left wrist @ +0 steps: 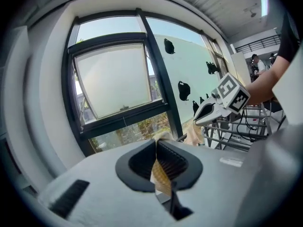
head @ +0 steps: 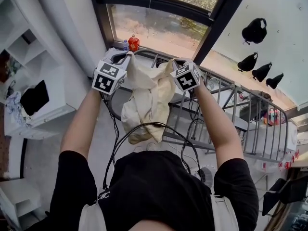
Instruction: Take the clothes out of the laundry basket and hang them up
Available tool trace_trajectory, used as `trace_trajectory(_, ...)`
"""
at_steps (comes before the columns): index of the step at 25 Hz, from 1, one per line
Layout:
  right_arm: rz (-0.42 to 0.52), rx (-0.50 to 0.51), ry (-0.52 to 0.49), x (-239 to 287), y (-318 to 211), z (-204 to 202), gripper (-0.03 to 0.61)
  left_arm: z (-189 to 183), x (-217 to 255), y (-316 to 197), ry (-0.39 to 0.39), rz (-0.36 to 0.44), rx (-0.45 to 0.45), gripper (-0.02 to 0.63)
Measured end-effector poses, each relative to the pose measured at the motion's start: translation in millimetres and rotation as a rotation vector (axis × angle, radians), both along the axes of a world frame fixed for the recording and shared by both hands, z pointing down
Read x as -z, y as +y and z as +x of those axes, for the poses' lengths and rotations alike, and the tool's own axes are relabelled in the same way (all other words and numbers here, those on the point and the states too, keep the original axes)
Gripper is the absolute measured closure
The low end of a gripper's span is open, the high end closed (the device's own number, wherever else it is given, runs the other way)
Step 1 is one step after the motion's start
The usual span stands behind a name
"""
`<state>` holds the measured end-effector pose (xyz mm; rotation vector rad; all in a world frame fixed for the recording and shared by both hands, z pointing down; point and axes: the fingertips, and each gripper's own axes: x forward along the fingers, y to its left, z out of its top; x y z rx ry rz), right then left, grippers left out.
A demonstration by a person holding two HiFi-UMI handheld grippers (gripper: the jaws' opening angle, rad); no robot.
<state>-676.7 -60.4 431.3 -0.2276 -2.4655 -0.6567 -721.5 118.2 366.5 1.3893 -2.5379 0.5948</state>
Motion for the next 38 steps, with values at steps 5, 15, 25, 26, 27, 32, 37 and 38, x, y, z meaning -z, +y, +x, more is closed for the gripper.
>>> trace_trajectory(5, -0.057, 0.005, 0.023, -15, 11, -12, 0.561, -26, -12, 13, -0.008, -0.027, 0.076, 0.604)
trace_trajectory(15, -0.137, 0.017, -0.046, 4, 44, -60, 0.561, -102, 55, 77, -0.079, 0.085, 0.225, 0.604)
trace_trajectory(25, -0.094, -0.254, 0.139, -84, 2, -47, 0.561, -87, -76, -1, 0.044, -0.138, -0.149, 0.603)
trace_trajectory(26, -0.078, -0.267, 0.155, -90, 0, -45, 0.561, -86, -89, -8, 0.060, -0.155, -0.178, 0.603)
trace_trajectory(27, -0.064, -0.279, 0.169, -94, -1, -43, 0.561, -86, -101, -15, 0.074, -0.174, -0.205, 0.603)
trace_trajectory(32, -0.064, -0.339, 0.224, -113, -4, -33, 0.559, -83, -147, -42, 0.120, -0.259, -0.295, 0.601)
trace_trajectory(37, -0.152, -0.350, 0.267, -126, 8, -27, 0.456, -72, -186, -56, 0.201, -0.320, -0.378, 0.515)
trace_trajectory(38, -0.175, -0.348, 0.276, -129, 12, -27, 0.407, -70, -190, -57, 0.224, -0.326, -0.393, 0.439)
